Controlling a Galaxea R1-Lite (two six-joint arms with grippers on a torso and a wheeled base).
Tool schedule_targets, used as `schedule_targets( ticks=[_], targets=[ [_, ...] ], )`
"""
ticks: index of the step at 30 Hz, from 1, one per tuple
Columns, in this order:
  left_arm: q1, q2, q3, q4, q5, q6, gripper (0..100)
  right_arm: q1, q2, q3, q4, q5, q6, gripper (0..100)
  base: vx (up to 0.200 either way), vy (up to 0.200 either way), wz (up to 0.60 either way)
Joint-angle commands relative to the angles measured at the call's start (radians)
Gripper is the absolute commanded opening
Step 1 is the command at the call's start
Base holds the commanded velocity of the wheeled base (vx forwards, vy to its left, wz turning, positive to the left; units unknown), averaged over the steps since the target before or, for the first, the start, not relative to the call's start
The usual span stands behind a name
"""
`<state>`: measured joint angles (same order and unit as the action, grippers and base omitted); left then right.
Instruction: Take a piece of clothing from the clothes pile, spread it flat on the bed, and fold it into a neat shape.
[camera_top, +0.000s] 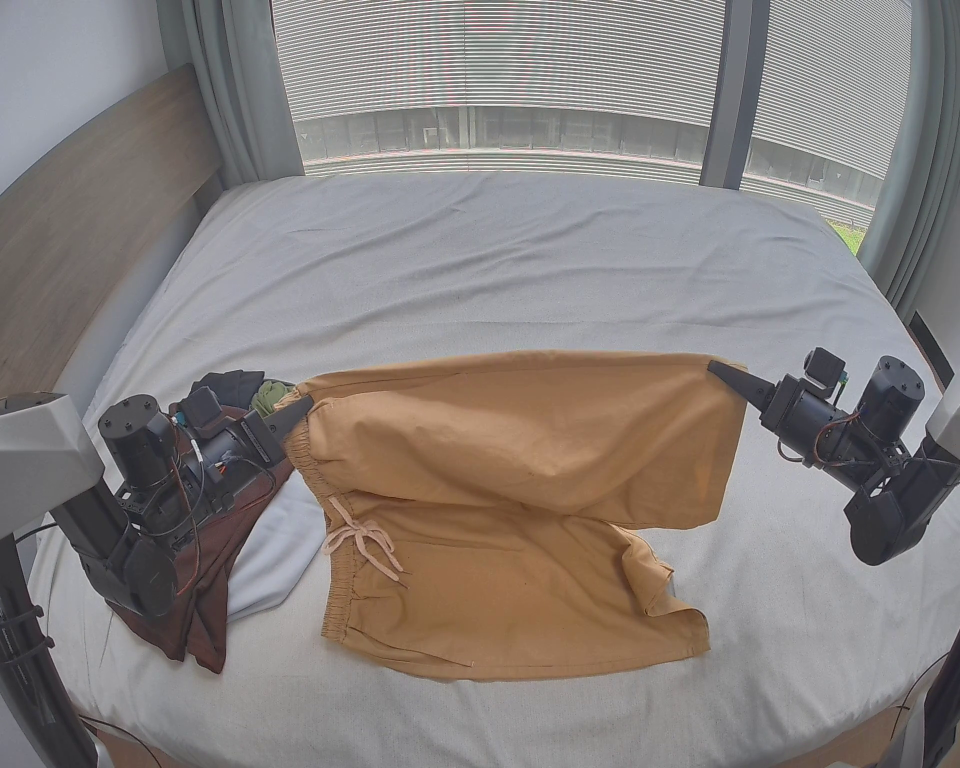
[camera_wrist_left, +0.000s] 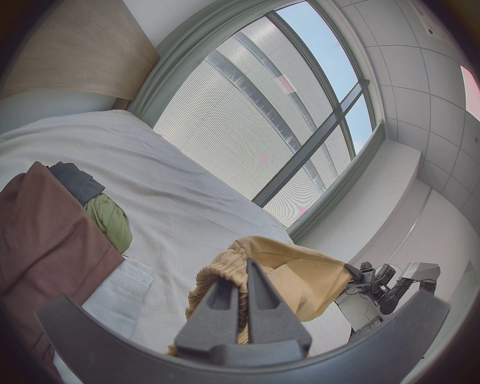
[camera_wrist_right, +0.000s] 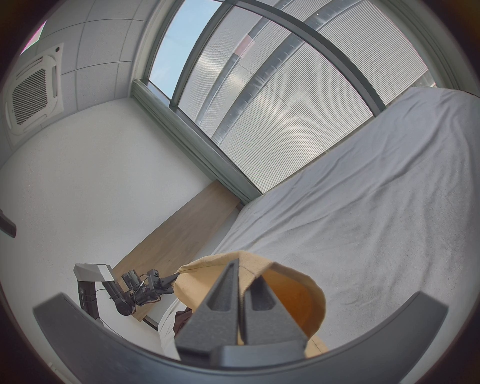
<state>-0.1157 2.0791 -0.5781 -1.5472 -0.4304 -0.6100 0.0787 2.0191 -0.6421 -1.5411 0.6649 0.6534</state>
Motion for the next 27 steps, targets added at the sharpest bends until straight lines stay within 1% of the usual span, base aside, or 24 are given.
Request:
schedule_targets(
  ticks=[1,5,15,20,27],
  targets=[
    [-0.001,-0.014,-0.011,-0.001,0.002,0.003,0,0.015,-0.003,-0.037,-0.001,0.005,0.000,0,0.000,0.000,0.00],
    [0.002,-0.016,-0.043,-0.001,0.006,0.015,0,0.016,-0.003,-0.060,-0.001,0.009,0.012,0,0.000,0.000,0.00],
    [0.002,-0.007,-0.045,-0.001,0.007,0.027,0,0.006,0.010,-0.094,0.001,0.007,0.018,0,0.000,0.000,0.00],
    [0.001,0.002,-0.055,0.001,0.007,0.027,0,0.001,0.062,-0.139,0.001,0.005,0.018,0,0.000,0.000,0.00],
    [0.002,0.075,-0.108,0.001,0.022,0.027,0,-0.004,0.173,-0.231,0.009,-0.001,0.018,0,0.000,0.000,0.00]
  ],
)
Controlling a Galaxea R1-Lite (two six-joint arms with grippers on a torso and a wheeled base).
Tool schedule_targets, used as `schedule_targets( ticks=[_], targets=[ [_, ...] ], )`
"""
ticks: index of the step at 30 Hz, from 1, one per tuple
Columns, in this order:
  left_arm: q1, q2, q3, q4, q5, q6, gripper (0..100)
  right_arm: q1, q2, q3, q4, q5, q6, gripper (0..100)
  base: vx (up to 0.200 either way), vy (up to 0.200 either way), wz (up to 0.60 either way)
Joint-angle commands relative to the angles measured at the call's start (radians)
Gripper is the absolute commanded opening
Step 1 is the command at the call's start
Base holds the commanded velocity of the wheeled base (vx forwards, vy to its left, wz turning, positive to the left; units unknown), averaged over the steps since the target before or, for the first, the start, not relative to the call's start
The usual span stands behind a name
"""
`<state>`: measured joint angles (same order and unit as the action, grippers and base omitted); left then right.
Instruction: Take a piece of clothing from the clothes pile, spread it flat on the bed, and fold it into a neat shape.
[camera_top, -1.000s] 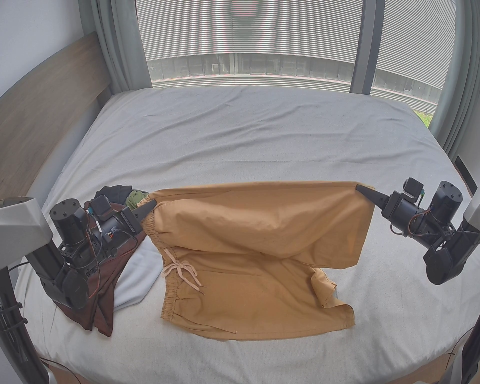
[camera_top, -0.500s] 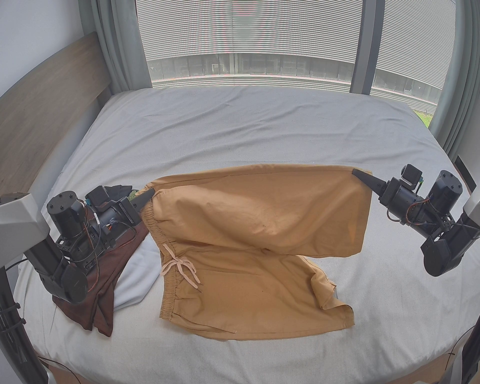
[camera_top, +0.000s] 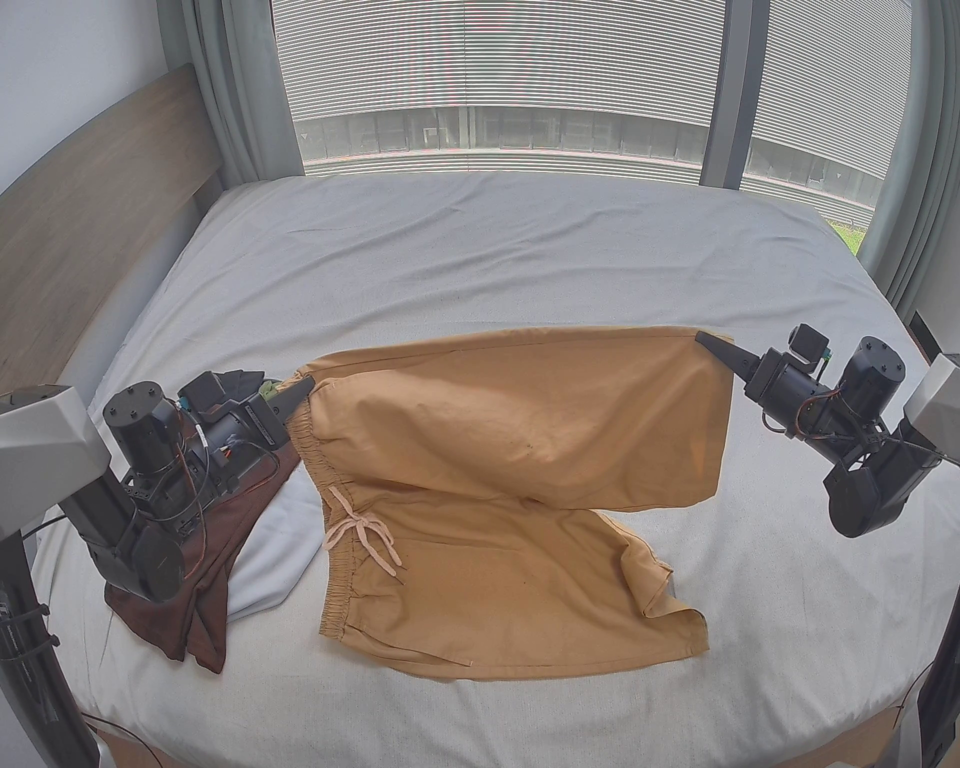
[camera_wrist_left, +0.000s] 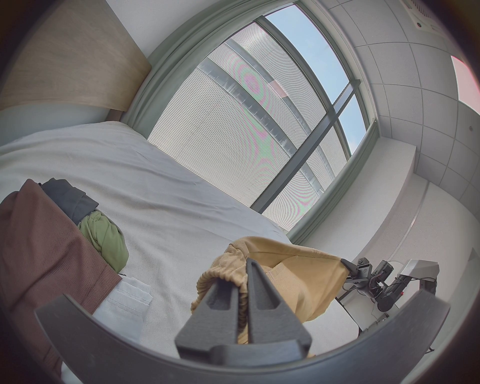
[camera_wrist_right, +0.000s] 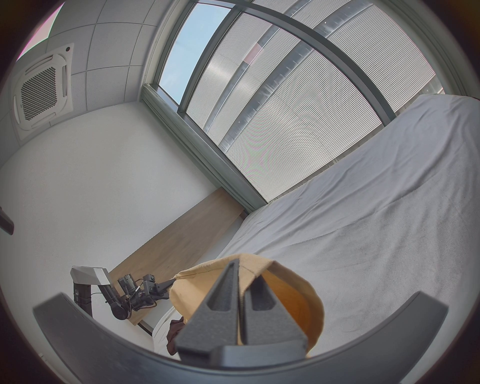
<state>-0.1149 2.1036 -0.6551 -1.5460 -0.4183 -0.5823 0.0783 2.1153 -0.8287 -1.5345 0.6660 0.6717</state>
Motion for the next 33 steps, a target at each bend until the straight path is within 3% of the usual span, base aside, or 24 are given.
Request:
schedule_targets(
  ticks=[1,5,15,20,33],
  targets=[
    [0.001,0.064,-0.046,0.000,0.024,-0.002,0,-0.003,0.091,-0.055,0.002,-0.002,0.000,0,0.000,0.000,0.00],
    [0.000,0.119,-0.101,0.000,0.069,-0.001,0,-0.003,0.107,-0.069,0.002,-0.003,0.002,0,0.000,0.000,0.00],
    [-0.002,0.216,-0.210,0.000,0.078,-0.004,0,-0.008,0.193,-0.175,0.005,-0.003,0.020,0,0.000,0.000,0.00],
    [-0.002,0.274,-0.299,0.000,0.130,-0.008,0,-0.018,0.258,-0.270,0.037,-0.005,0.048,0,0.000,0.000,0.00],
    [-0.002,0.320,-0.363,0.000,0.131,-0.024,0,-0.026,0.353,-0.432,0.126,-0.008,0.048,0,0.000,0.000,0.00]
  ],
)
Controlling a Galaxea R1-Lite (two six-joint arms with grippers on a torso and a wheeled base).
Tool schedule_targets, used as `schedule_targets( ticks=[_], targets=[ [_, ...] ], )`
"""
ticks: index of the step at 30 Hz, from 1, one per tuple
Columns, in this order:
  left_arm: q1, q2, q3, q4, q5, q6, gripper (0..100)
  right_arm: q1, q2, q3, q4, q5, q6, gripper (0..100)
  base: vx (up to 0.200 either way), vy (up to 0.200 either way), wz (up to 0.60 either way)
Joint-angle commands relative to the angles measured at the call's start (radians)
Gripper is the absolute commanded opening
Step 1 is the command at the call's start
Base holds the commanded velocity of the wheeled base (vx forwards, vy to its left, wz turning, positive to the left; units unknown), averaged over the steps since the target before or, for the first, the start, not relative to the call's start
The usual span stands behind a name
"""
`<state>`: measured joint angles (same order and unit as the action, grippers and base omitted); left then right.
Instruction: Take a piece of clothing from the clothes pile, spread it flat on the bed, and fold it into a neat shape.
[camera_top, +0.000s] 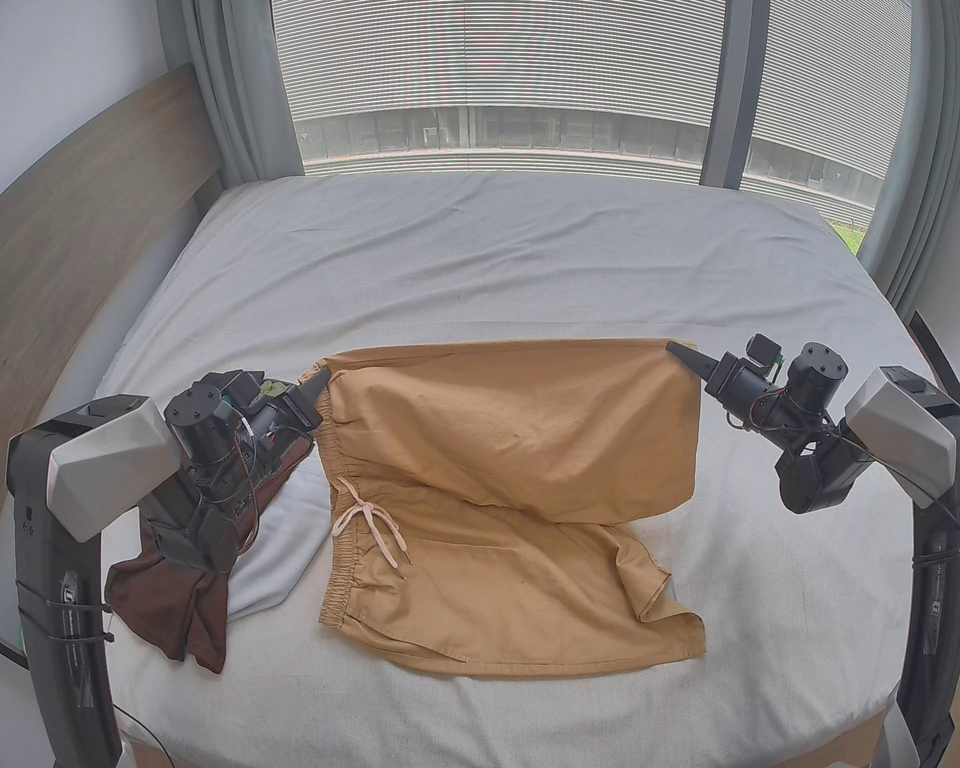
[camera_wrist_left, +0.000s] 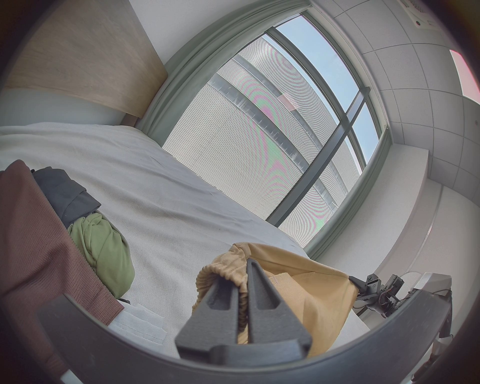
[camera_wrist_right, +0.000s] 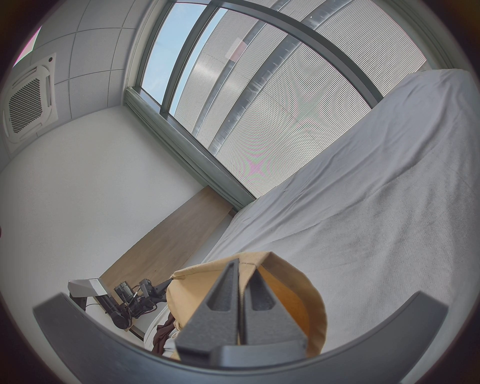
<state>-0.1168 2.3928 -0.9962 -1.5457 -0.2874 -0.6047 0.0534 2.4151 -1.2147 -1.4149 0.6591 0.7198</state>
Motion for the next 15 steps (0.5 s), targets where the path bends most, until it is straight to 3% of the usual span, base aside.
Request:
schedule_targets(
  ticks=[1,15],
  targets=[
    [0.003,0.040,-0.032,-0.001,0.001,0.003,0,-0.001,0.059,-0.060,0.013,0.000,0.000,0,0.000,0.000,0.00],
    [0.011,0.109,-0.124,-0.001,0.001,-0.004,0,0.002,0.090,-0.160,0.091,-0.001,0.000,0,0.000,0.000,0.00]
  ],
)
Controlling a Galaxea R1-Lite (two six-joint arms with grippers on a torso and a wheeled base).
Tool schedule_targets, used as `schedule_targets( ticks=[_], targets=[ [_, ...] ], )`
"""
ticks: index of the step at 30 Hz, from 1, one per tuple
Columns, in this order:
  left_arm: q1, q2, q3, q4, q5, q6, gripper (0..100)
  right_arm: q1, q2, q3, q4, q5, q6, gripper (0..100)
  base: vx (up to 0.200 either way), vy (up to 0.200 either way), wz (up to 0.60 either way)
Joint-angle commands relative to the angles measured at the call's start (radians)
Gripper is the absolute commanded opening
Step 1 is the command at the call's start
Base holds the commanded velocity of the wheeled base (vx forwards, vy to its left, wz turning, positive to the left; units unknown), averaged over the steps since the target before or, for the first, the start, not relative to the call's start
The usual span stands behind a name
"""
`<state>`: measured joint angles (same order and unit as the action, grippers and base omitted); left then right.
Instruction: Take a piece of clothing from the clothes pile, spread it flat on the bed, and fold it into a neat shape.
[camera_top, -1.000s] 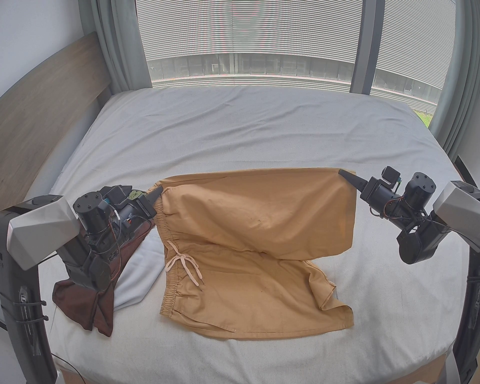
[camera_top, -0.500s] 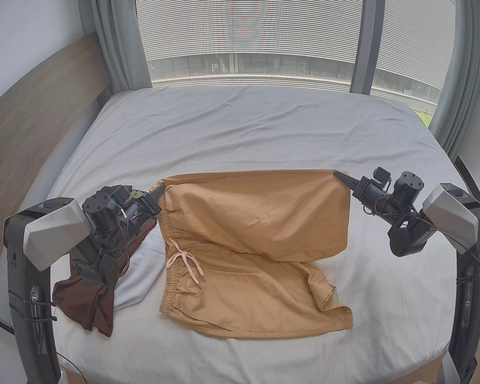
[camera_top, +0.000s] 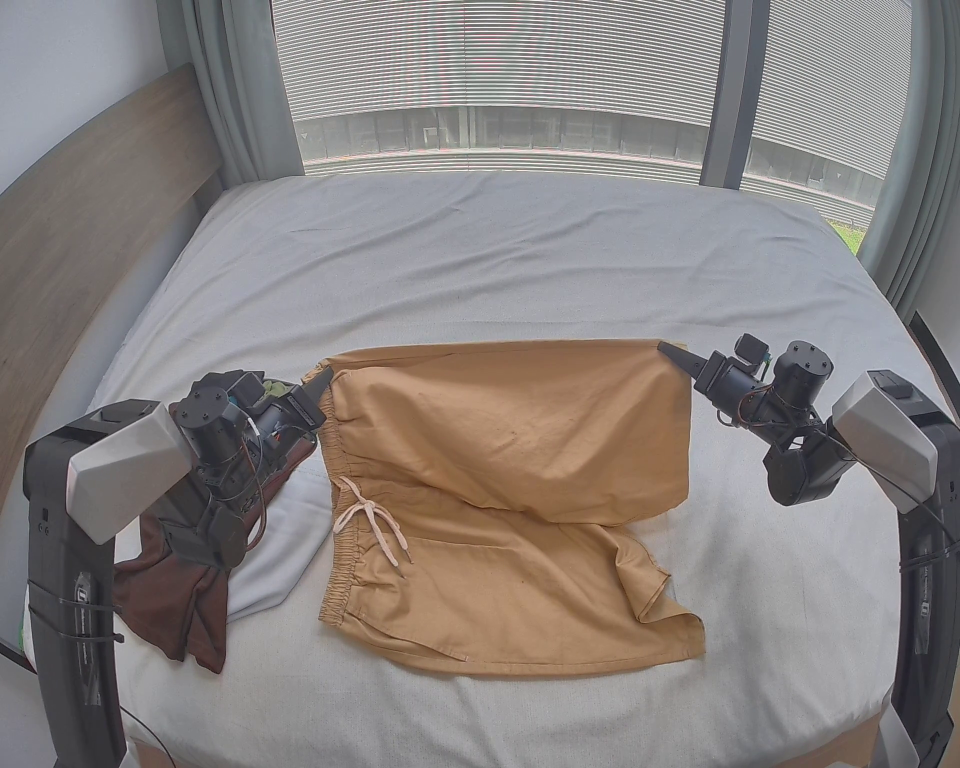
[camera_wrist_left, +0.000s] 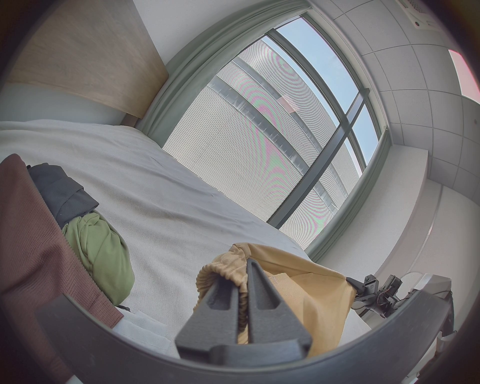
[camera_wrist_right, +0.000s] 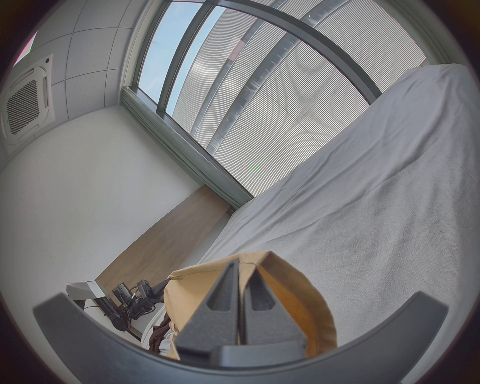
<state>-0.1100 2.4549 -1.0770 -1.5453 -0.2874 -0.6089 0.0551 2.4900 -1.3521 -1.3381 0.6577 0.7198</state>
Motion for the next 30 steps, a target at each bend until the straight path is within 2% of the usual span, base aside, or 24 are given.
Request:
schedule_targets(
  ticks=[1,19,20,24,25,30],
  targets=[
    [0.007,0.053,-0.046,-0.001,0.001,-0.002,0,0.000,0.015,-0.025,0.019,0.000,0.000,0,0.000,0.000,0.00],
    [0.013,0.090,-0.101,0.004,-0.012,-0.045,0,-0.015,0.079,-0.105,0.030,0.000,0.000,0,0.000,0.000,0.00],
    [0.013,0.093,-0.101,0.004,-0.012,-0.045,100,-0.015,0.082,-0.114,0.030,0.000,0.000,0,0.000,0.000,0.00],
    [0.013,0.095,-0.104,0.002,-0.012,-0.045,100,-0.011,0.107,-0.150,0.031,-0.001,0.000,0,0.000,0.000,0.00],
    [0.013,0.093,-0.110,0.002,-0.010,-0.045,100,-0.009,0.112,-0.167,0.031,-0.003,0.000,100,0.000,0.000,0.00],
    [0.013,0.095,-0.144,0.025,0.001,-0.048,100,-0.008,0.124,-0.182,0.068,-0.039,-0.011,100,0.000,0.000,0.00]
  ],
)
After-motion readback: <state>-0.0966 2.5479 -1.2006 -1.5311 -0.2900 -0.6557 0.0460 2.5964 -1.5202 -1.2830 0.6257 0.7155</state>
